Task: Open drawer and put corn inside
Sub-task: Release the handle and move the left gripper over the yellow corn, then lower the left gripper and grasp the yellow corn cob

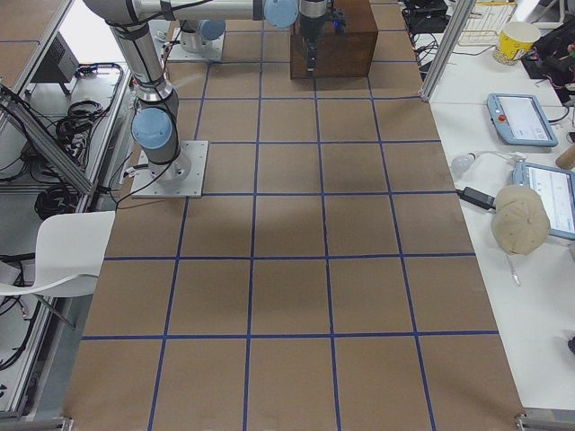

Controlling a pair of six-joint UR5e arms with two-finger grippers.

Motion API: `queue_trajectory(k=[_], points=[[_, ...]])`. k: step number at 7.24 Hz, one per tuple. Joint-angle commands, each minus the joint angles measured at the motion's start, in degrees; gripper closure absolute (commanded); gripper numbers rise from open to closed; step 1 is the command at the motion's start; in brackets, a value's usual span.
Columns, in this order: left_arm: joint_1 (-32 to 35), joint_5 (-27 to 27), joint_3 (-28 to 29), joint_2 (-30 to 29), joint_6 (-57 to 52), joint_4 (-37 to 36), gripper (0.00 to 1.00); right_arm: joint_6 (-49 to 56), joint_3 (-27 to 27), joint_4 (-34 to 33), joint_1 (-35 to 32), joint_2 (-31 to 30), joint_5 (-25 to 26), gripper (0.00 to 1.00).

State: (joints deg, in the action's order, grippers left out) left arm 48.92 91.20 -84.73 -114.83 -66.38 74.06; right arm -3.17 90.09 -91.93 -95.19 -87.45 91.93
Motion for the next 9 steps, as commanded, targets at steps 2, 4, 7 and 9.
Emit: queue_trajectory(k=[2, 4, 7, 9], points=[[-0.67, 0.12, -0.52, -3.28, -16.52, -3.48, 0.00, 0.00, 0.00, 0.00, 0.00, 0.00, 0.00, 0.00], [-0.67, 5.89, -1.57, -4.08, -24.11, -6.90, 0.00, 0.00, 0.00, 0.00, 0.00, 0.00, 0.00, 0.00], [-2.78, -0.89, -1.66, -6.54, -40.69, -10.49, 0.00, 0.00, 0.00, 0.00, 0.00, 0.00, 0.00, 0.00], [-4.44, -2.25, -2.71, -8.30, -46.62, -12.44, 0.00, 0.00, 0.00, 0.00, 0.00, 0.00, 0.00, 0.00]])
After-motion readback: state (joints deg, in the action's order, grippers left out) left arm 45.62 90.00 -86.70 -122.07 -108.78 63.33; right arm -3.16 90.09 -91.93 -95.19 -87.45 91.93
